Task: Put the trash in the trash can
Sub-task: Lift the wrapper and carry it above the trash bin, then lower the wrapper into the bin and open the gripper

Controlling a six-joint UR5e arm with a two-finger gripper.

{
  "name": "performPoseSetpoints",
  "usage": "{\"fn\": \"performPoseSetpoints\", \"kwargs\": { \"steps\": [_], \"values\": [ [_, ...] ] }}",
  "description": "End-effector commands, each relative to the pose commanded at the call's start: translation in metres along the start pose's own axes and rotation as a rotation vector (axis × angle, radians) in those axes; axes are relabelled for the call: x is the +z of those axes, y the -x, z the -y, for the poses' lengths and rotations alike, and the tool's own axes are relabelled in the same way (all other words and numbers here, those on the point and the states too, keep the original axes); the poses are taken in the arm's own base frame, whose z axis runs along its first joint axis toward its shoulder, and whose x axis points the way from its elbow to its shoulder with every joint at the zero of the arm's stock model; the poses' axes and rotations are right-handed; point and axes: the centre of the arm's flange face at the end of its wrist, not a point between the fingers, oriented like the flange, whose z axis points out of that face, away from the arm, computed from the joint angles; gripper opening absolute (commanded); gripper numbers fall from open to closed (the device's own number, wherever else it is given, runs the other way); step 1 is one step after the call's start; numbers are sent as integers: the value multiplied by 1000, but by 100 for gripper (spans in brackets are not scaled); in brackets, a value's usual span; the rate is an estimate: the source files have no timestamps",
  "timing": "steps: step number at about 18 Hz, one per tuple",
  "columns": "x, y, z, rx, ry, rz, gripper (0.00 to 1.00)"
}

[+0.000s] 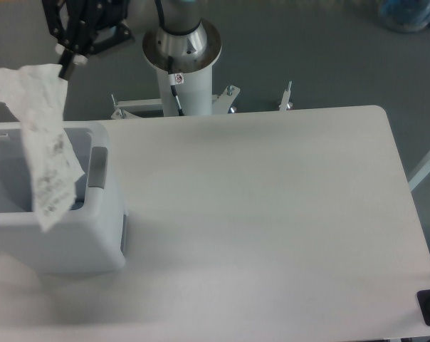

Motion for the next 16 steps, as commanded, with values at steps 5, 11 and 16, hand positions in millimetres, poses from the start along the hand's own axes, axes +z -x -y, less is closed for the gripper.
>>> {"fn": "performPoseSetpoints", "kwargs": {
  "steps": [5,11,16],
  "values": [
    [0,-11,0,58,25,-29,0],
    [7,-12,-5,111,38,-45,0],
    [13,-15,-8,152,75,-73,0]
  ]
}}
